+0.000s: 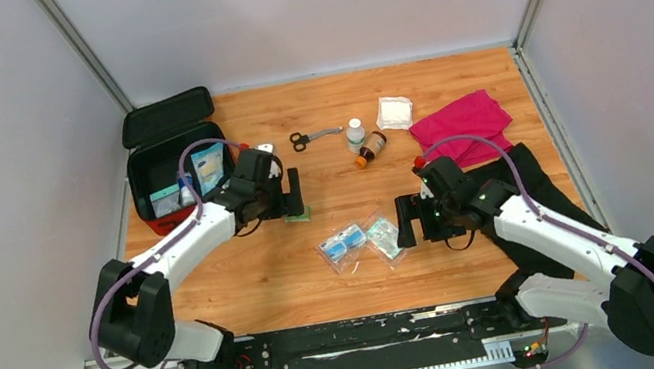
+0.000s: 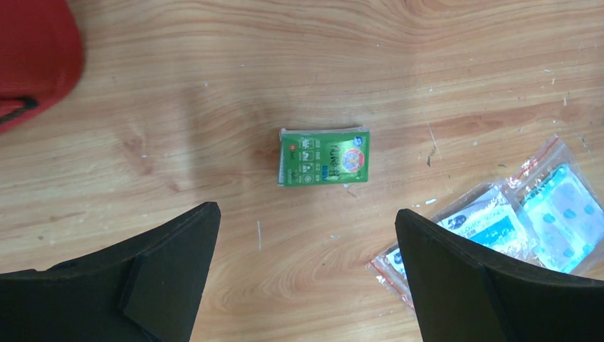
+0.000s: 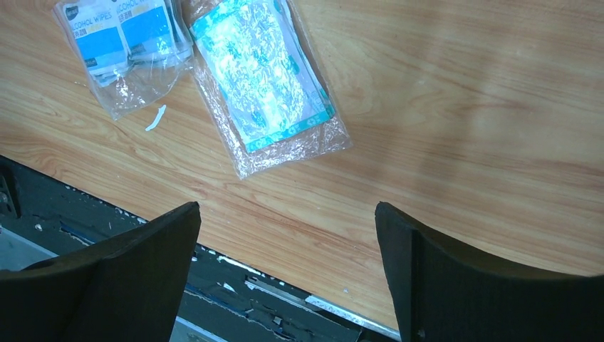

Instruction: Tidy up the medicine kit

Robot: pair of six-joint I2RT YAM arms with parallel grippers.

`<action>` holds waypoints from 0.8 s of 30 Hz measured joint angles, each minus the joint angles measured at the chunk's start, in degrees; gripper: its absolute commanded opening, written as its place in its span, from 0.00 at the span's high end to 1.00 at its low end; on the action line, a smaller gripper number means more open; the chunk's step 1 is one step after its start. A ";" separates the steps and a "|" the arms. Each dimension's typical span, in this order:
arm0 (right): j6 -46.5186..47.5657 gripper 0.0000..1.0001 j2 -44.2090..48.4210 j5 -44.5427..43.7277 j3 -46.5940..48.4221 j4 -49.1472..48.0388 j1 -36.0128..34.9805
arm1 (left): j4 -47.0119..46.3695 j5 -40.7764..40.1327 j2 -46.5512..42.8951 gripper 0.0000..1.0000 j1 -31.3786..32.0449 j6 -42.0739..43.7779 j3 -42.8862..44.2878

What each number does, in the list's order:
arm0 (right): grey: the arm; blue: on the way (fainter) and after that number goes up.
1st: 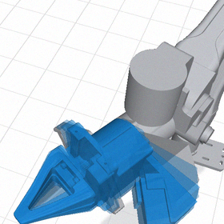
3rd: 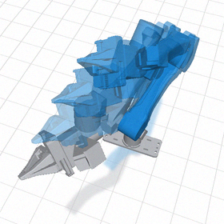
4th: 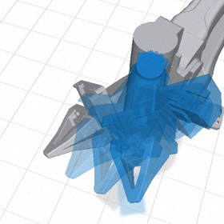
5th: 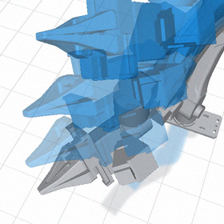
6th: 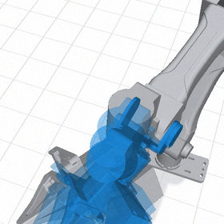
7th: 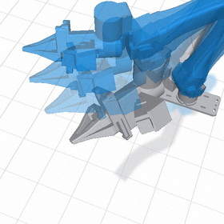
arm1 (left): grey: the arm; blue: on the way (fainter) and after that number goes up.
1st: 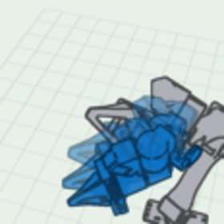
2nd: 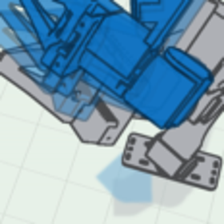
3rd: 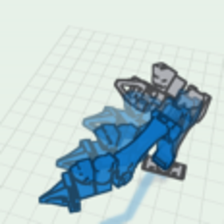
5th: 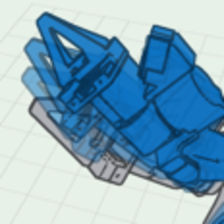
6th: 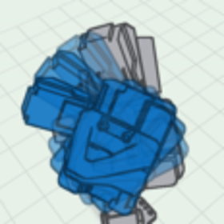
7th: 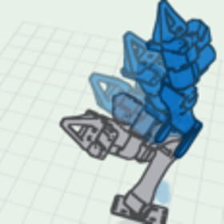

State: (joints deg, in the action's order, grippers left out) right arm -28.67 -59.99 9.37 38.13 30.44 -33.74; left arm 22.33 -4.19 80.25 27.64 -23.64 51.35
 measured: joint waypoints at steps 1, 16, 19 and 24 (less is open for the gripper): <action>-0.04 0.02 0.00 -0.02 0.04 0.04 0.02 | -0.63 0.28 0.55 0.00 0.28 -0.26 -0.35; -0.13 0.05 -1.36 0.70 0.81 0.00 0.02 | -5.25 -2.03 12.24 0.00 4.00 -1.95 -0.04; -0.13 0.06 -1.36 0.76 0.81 0.00 0.00 | -5.53 -2.75 14.01 0.00 4.00 -2.19 1.03; -0.13 0.07 -1.36 1.42 0.81 0.02 0.00 | -6.75 -3.23 16.59 0.05 4.07 -2.67 3.45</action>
State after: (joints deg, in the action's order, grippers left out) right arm -28.80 -61.34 10.79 38.94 30.46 -33.74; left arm 15.57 -7.42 96.84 31.70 -26.30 54.81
